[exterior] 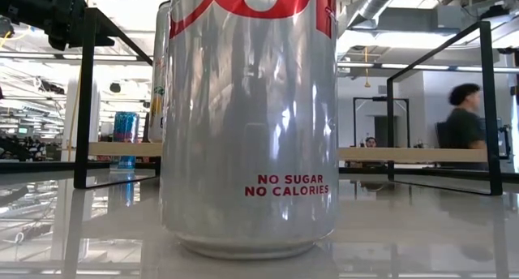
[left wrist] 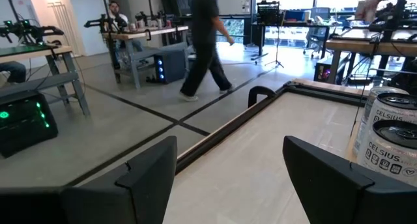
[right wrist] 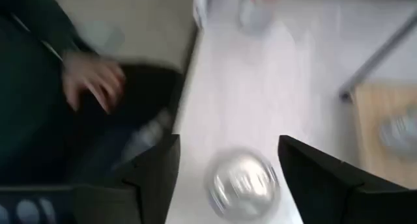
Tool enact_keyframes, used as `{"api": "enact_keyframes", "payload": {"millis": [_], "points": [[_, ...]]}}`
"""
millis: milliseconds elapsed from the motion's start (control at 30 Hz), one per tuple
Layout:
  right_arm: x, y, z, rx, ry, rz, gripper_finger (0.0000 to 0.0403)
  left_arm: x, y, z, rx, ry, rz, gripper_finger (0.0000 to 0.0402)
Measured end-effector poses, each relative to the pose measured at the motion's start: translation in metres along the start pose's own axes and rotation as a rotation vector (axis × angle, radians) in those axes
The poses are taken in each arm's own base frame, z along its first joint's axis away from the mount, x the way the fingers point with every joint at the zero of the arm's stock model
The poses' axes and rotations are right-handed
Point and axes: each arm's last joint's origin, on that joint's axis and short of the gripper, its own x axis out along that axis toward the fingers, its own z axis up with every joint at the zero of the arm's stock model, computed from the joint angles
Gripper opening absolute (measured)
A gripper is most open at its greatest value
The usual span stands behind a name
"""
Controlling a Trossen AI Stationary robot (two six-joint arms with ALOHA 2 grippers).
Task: Place canned beverage on shelf
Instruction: Put the right red-silver soda can on the shelf
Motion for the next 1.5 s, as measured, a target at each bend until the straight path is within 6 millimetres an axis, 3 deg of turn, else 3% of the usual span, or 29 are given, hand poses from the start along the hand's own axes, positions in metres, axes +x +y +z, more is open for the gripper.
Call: {"api": "enact_keyframes", "payload": {"millis": [100, 400, 900, 1167, 1500], "points": [[0.011, -0.001, -0.006, -0.008, 0.04, -0.018, 0.0305, 0.0, 0.0, 0.0, 0.0, 0.0, 0.0, 0.0265], [0.017, 0.005, -0.018, -0.048, 0.1, -0.049, 0.034, 0.0, 0.0, 0.0, 0.0, 0.0, 0.0, 0.0265], [0.018, -0.001, -0.016, -0.044, 0.093, -0.09, 0.0336, 0.0, 0.0, 0.0, 0.0, 0.0, 0.0, 0.0265], [0.035, -0.002, -0.039, -0.041, 0.124, -0.1, 0.0336, 0.0, 0.0, 0.0, 0.0, 0.0, 0.0, 0.0265], [0.04, -0.003, -0.044, -0.037, 0.11, -0.094, 0.0336, 0.0, 0.0, 0.0, 0.0, 0.0, 0.0, 0.0265]]}}
